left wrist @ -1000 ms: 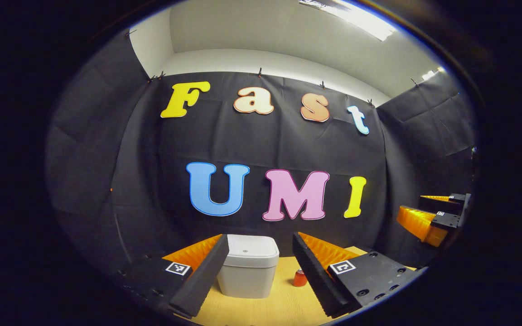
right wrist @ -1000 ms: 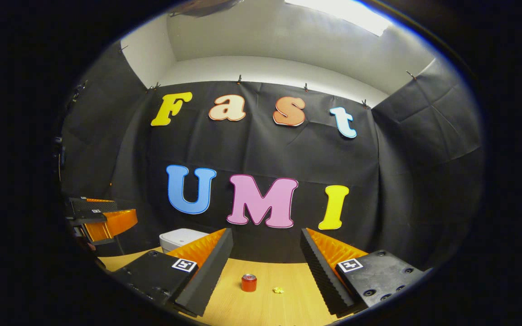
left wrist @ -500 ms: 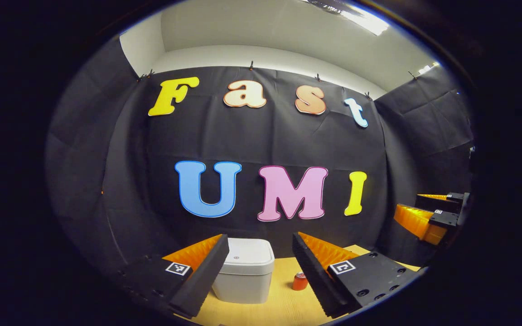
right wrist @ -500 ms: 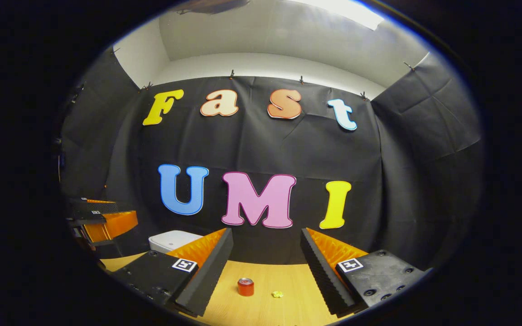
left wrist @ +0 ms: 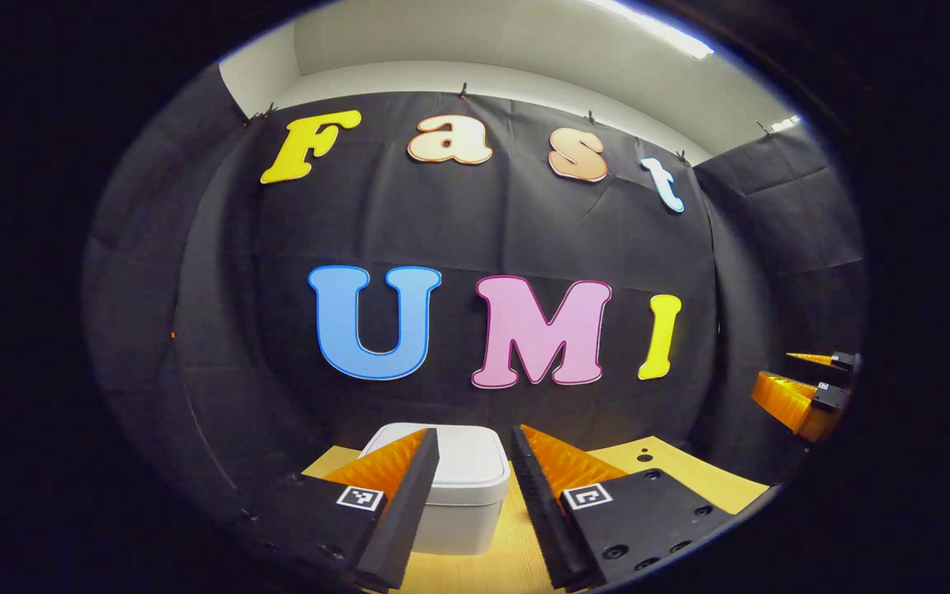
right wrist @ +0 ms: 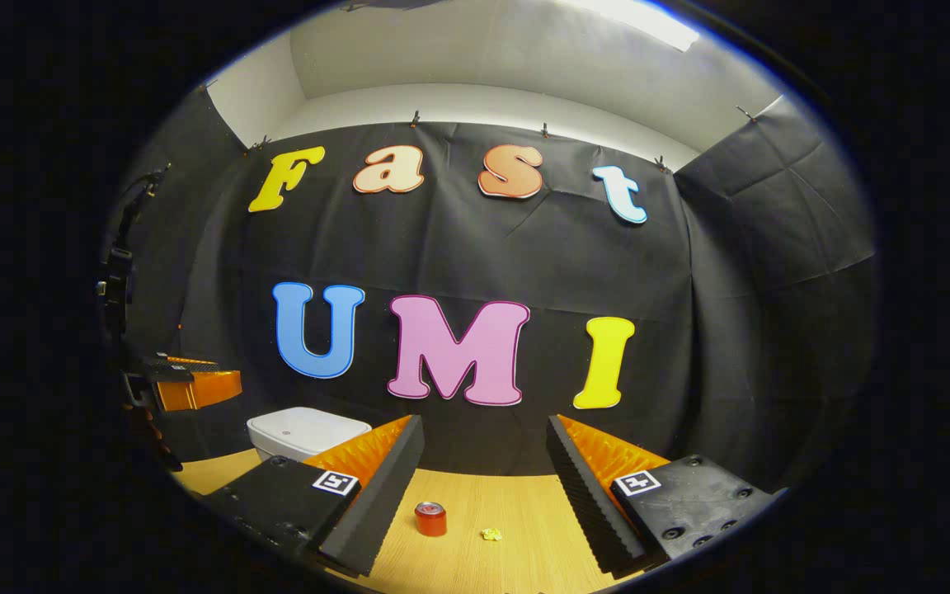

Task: Press the lid of the desktop garbage bin to open it, pick up the crumpled paper on the desktop and throw it into the bin, then pick up the pop can on the desktop and drop it into the bin, and finally close the garbage bin lid.

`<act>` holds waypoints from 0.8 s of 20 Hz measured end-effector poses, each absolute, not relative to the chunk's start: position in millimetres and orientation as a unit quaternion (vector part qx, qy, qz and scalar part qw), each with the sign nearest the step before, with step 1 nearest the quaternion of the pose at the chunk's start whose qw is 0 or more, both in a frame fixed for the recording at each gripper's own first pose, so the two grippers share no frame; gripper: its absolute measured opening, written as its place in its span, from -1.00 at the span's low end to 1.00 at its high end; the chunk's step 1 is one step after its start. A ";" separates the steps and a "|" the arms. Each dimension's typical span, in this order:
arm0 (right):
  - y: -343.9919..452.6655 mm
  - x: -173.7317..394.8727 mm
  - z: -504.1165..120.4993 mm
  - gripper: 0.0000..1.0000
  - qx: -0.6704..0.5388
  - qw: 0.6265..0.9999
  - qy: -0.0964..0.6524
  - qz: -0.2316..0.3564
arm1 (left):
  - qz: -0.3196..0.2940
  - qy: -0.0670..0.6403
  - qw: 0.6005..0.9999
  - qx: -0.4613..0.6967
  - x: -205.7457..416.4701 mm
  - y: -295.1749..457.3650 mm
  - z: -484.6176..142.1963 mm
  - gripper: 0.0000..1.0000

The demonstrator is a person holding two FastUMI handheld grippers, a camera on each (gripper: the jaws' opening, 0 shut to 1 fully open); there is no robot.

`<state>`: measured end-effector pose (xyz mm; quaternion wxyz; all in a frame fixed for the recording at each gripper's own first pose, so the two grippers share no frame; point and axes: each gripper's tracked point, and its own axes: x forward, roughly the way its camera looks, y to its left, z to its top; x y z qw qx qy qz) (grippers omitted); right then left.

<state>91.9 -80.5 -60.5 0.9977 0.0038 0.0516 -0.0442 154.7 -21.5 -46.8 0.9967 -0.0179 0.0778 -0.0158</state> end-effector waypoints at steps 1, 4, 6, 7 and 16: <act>-83.2 93.7 -60.4 0.92 0.002 0.998 0.050 -0.047 | -0.017 0.084 0.996 -0.019 161.9 -19.7 -51.2 0.14; -88.5 100.9 -65.5 0.92 0.000 0.997 0.052 -0.052 | 0.000 0.095 0.995 -0.011 184.3 -7.0 -60.1 -0.20; -93.3 104.9 -66.2 0.92 0.000 0.997 0.052 -0.056 | 0.013 0.094 0.995 0.006 201.1 3.4 -61.9 -0.63; -96.2 106.5 -67.5 0.92 0.000 0.997 0.052 -0.059 | 0.011 0.097 0.995 0.010 210.5 4.6 -65.2 -0.84; -116.8 110.2 -86.6 0.92 0.012 0.994 0.075 -0.075 | -0.034 0.277 0.960 0.022 265.9 13.3 -182.7 -0.89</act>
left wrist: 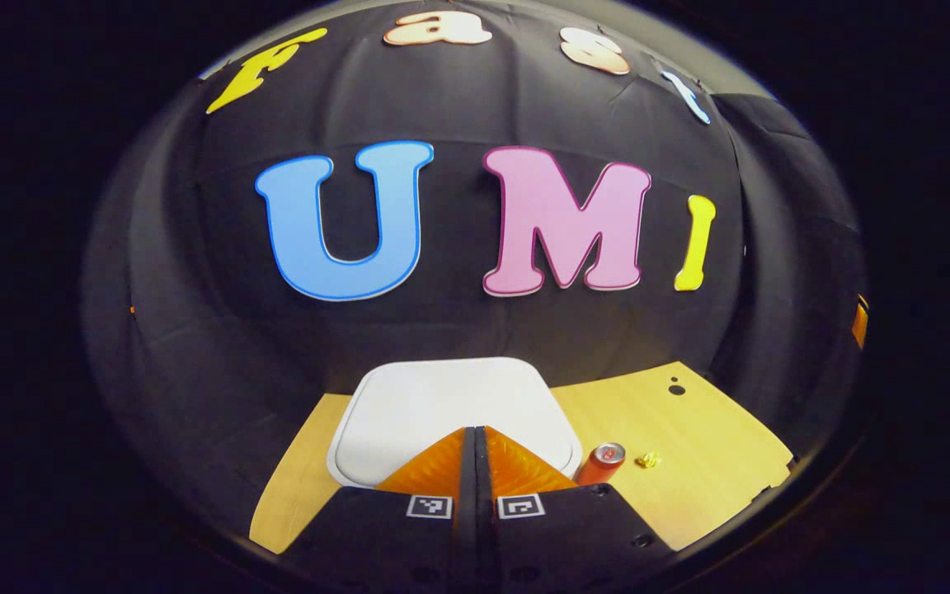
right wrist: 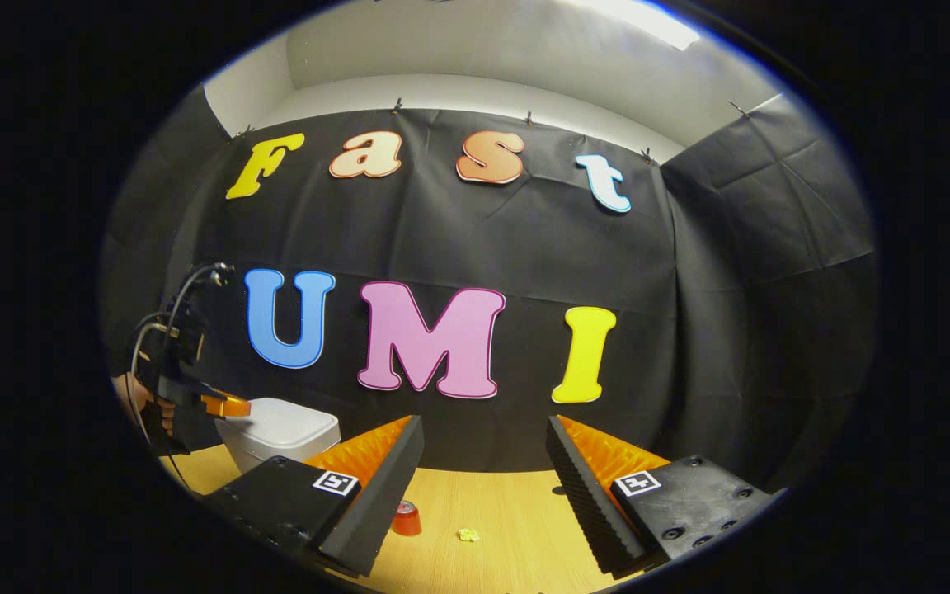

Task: Press the lid of the desktop garbage bin to open it, pick up the crumpled paper on the desktop and throw it into the bin, then pick up the pop can on the desktop and drop it into the bin, and finally close the garbage bin lid.

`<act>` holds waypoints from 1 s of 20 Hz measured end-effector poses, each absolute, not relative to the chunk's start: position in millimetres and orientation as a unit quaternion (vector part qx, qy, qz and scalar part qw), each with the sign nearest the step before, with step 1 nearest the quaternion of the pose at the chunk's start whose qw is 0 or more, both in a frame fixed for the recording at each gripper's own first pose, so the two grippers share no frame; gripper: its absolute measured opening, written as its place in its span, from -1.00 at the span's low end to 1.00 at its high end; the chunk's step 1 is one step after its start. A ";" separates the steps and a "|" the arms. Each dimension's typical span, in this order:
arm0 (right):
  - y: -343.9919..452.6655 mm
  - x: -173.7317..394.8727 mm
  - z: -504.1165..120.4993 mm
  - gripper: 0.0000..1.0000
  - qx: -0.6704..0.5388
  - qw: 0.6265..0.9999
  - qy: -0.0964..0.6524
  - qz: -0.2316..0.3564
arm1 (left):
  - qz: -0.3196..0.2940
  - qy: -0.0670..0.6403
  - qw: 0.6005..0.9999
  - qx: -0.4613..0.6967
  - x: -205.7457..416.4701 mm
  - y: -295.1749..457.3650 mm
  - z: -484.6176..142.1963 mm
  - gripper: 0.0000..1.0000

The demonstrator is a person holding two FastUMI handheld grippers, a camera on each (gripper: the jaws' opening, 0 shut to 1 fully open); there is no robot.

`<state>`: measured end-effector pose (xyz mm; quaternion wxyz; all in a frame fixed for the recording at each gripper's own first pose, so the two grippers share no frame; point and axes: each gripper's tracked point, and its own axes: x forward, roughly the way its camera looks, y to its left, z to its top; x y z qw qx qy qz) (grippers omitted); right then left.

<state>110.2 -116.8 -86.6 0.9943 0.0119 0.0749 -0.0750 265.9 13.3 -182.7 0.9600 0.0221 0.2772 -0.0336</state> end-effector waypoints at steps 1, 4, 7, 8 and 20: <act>-117.7 110.4 -88.0 0.92 0.017 0.994 0.077 -0.077 | -0.035 0.284 0.958 0.020 267.6 13.0 -186.9 -0.89; -124.1 110.8 -92.8 0.92 0.006 0.993 0.082 -0.084 | -0.033 0.297 0.954 0.021 271.7 14.3 -192.8 -0.89; -126.3 111.2 -95.9 0.92 0.009 0.993 0.085 -0.087 | -0.040 0.308 0.950 0.035 270.4 11.1 -203.2 -0.88; -126.5 111.8 -98.5 0.92 0.011 0.992 0.087 -0.087 | -0.044 0.309 0.949 0.044 270.5 9.9 -204.6 -0.88; -111.7 107.7 -113.8 0.93 0.007 0.992 0.115 -0.060 | -0.033 0.266 0.963 -0.011 258.6 9.9 -170.0 -0.88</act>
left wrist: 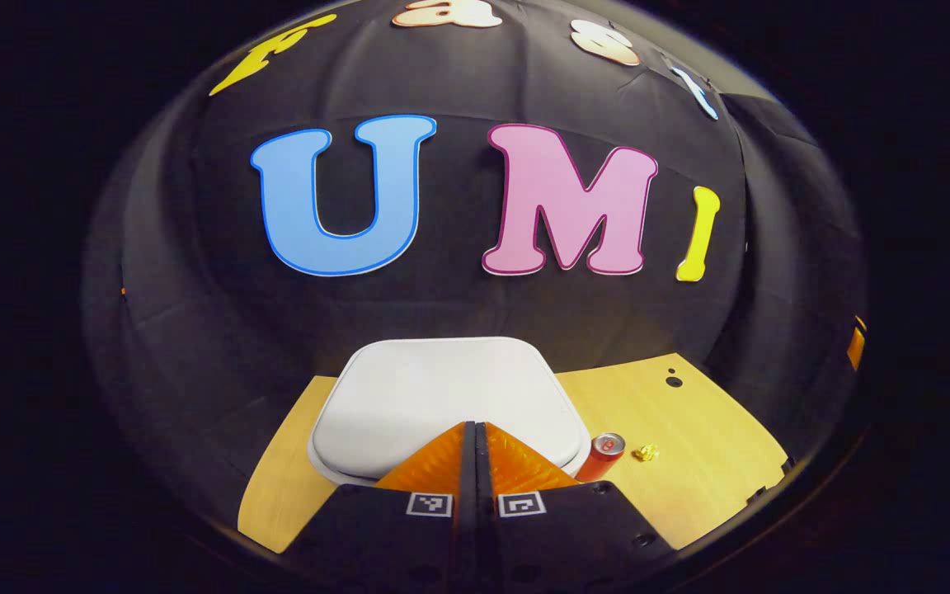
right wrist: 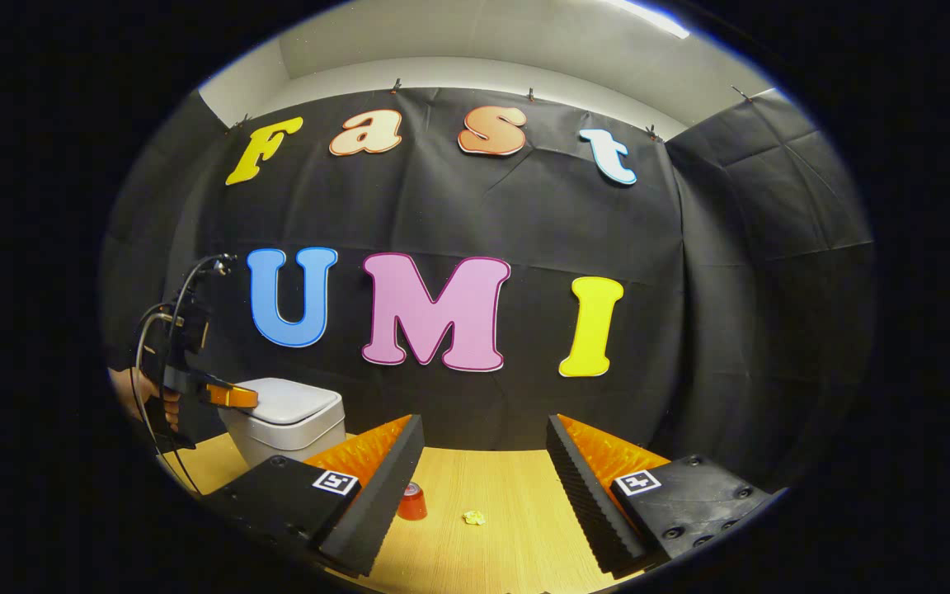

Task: Press the lid of the desktop garbage bin to open it, pick up the crumpled paper on the desktop and throw it into the bin, then pick up the pop can on the desktop and drop it into the bin, and finally close the garbage bin lid.

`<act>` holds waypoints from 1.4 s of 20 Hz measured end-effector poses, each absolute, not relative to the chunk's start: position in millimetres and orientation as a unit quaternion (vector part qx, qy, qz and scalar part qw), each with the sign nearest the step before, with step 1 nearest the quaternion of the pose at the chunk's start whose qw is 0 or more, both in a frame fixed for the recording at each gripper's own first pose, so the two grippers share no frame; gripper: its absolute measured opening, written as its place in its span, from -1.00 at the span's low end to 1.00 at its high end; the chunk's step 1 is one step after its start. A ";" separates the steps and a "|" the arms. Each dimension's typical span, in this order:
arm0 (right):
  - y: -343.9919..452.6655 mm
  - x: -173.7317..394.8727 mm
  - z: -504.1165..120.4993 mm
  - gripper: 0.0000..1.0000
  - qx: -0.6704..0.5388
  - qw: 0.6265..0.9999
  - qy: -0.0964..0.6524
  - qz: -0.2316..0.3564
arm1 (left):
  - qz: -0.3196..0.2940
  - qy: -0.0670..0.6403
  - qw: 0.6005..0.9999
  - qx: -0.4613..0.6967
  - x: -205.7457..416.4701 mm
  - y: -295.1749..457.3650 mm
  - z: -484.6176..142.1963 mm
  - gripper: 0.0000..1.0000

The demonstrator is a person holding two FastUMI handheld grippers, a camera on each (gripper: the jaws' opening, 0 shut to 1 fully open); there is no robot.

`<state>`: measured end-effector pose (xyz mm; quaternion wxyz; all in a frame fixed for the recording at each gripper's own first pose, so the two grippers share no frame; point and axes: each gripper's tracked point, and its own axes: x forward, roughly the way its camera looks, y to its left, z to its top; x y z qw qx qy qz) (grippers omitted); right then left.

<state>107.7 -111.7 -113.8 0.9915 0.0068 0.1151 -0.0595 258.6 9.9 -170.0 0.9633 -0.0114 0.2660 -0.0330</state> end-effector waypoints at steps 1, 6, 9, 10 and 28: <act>-110.3 107.7 -112.7 0.93 0.009 0.992 0.116 -0.057 | -0.027 0.254 0.967 -0.020 255.4 10.3 -162.2 -0.89; -101.1 108.4 -92.2 0.93 0.007 0.995 0.097 -0.038 | 0.011 0.235 0.969 -0.072 218.8 6.1 -131.0 -0.89; -92.6 107.0 -90.2 0.92 0.008 0.995 0.096 -0.026 | 0.042 0.207 0.972 -0.099 187.0 -1.2 -112.2 -0.87; -89.3 104.7 -91.9 0.92 0.011 0.995 0.100 -0.023 | 0.040 0.189 0.976 -0.097 177.7 -7.4 -103.0 -0.87; -88.2 139.4 -246.6 0.94 -0.051 0.953 0.291 0.071 | 0.000 0.119 0.991 -0.057 94.4 -60.2 -56.5 0.90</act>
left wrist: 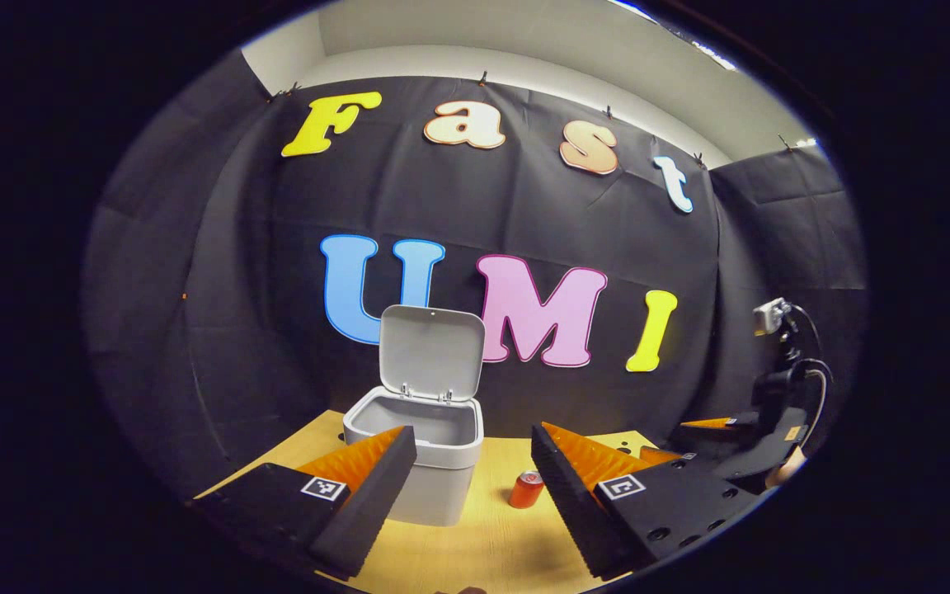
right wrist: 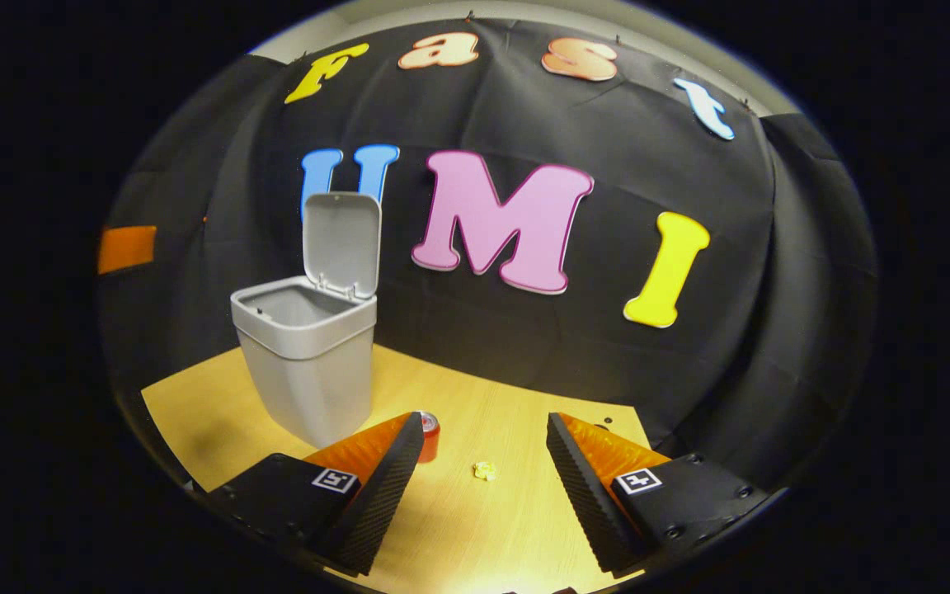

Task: Press the lid of the desktop garbage bin to open it, pick up the crumpled paper on the desktop and throw it into the bin, then pick up the pop can on the desktop and drop it into the bin, and finally close the garbage bin lid.

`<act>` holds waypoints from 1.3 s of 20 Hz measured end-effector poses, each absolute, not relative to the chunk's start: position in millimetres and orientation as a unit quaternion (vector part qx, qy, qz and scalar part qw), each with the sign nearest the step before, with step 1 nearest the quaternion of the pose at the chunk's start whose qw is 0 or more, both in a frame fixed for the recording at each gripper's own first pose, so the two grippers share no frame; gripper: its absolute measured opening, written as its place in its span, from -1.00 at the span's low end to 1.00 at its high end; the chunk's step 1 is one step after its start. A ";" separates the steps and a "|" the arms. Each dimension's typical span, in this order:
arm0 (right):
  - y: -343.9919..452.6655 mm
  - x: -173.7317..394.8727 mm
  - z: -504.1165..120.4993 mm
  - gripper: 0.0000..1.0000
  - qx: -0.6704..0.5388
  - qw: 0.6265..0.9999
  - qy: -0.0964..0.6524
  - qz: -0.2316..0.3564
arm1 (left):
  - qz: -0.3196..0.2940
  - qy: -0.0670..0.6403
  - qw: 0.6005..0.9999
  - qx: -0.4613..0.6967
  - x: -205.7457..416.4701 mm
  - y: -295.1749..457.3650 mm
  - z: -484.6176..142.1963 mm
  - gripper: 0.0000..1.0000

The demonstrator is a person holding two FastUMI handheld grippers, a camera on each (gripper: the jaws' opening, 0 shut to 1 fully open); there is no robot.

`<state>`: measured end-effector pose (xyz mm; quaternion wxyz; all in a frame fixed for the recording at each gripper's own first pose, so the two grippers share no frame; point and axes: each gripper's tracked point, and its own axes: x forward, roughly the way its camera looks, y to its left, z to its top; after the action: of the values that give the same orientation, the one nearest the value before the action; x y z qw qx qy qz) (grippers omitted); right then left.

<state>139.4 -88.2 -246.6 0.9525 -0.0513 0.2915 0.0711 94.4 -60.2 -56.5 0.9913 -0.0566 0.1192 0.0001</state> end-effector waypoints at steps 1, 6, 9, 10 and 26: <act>-91.3 145.1 -265.8 0.93 -0.048 0.947 0.310 0.073 | 0.000 0.124 0.991 -0.054 94.9 -62.6 -59.2 0.90; -112.4 165.1 -373.0 0.94 -0.021 0.908 0.416 0.054 | 0.012 0.144 0.989 -0.037 102.5 -67.6 -66.7 0.90; -109.4 167.9 -445.4 0.94 -0.017 0.873 0.483 0.072 | 0.028 0.154 0.987 -0.044 113.2 -67.2 -74.3 0.90; -113.3 163.4 -468.6 0.94 -0.026 0.856 0.510 0.076 | 0.035 0.158 0.986 -0.046 115.9 -65.7 -78.1 0.90; -109.6 183.1 -576.3 0.35 0.025 0.805 0.589 0.067 | 0.103 0.219 0.970 -0.005 129.4 -61.6 -120.8 0.90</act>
<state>183.1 -109.6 -576.3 0.8051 0.0250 0.5889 0.0666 129.4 -61.6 -120.8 0.9702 -0.0050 0.2195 0.1026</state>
